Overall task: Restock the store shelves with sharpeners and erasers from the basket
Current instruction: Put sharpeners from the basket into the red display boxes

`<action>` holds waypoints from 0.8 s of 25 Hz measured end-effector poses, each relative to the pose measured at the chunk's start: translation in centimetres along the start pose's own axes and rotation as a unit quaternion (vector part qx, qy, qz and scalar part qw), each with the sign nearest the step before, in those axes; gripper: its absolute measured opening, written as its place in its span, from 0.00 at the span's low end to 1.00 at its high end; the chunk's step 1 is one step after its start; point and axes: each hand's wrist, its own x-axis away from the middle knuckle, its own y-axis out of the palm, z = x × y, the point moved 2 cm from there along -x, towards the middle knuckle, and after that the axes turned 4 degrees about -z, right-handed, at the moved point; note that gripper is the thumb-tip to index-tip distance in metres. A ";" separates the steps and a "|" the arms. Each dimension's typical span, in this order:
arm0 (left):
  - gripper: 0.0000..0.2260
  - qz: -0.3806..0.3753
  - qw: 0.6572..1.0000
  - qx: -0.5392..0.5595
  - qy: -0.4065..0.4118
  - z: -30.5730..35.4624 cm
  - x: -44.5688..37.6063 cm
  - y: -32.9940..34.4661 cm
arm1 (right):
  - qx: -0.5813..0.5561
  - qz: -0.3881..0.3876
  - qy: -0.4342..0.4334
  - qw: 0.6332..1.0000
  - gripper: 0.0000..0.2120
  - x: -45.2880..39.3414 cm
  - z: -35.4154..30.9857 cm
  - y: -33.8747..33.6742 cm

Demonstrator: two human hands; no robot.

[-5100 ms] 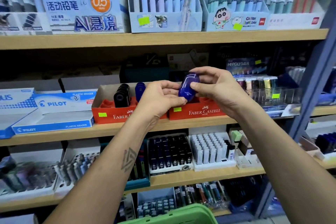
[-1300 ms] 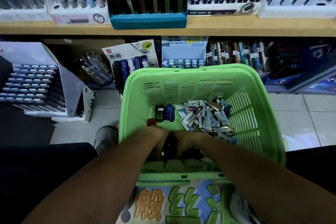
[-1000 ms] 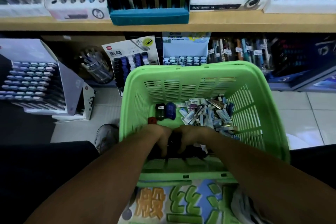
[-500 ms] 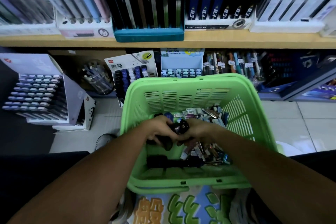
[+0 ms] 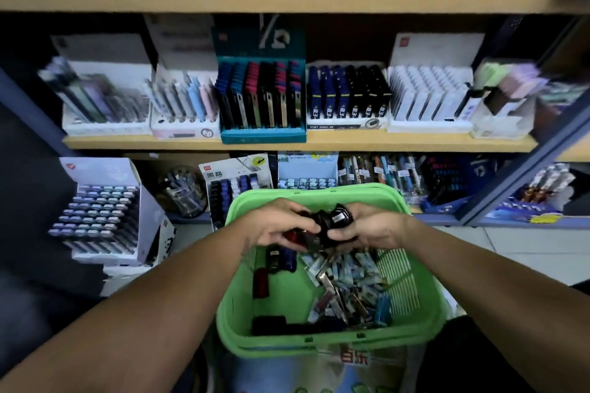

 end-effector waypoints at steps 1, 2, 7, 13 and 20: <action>0.23 -0.003 1.000 0.000 0.003 0.6 0.5 0.2 | -0.027 0.007 -0.011 1.000 0.29 0.9 -0.7 0.1; 0.25 -0.010 1.000 -0.002 0.004 1.2 1.2 0.5 | -0.040 0.009 -0.022 0.999 0.31 1.7 -1.2 0.3; 0.17 0.017 0.999 -0.042 -0.026 0.1 2.4 2.3 | -0.016 0.044 -0.007 0.999 0.26 2.3 -0.4 2.2; 0.26 0.019 0.991 -0.108 -0.074 -2.3 2.0 2.5 | -0.030 0.056 0.029 0.998 0.20 1.0 1.9 3.5; 0.24 0.048 0.998 0.042 -0.017 -1.2 2.8 1.5 | -0.100 0.051 -0.034 0.993 0.24 2.2 0.2 3.1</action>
